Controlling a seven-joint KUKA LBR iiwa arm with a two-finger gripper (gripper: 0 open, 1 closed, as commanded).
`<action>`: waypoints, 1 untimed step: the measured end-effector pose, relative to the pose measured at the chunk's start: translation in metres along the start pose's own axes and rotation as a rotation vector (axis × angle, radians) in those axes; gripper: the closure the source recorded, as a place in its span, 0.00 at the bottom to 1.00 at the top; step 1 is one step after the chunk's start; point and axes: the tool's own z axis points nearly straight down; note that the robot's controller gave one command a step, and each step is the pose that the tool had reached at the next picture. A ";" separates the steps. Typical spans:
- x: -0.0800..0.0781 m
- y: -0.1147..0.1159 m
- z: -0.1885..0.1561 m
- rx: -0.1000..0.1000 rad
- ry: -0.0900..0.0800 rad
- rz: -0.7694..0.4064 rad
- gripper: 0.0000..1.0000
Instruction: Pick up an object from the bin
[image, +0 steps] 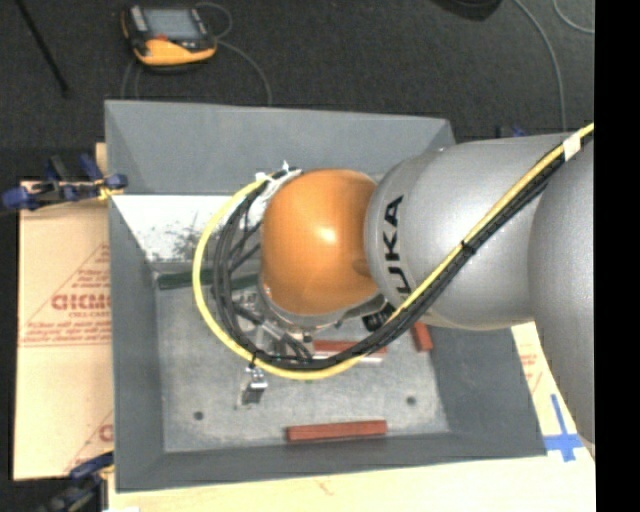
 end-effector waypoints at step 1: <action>-0.028 -0.031 0.033 -0.002 -0.005 0.012 0.00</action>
Offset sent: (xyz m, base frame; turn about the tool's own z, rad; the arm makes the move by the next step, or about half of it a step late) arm 0.0383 -0.0598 -0.0673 0.0800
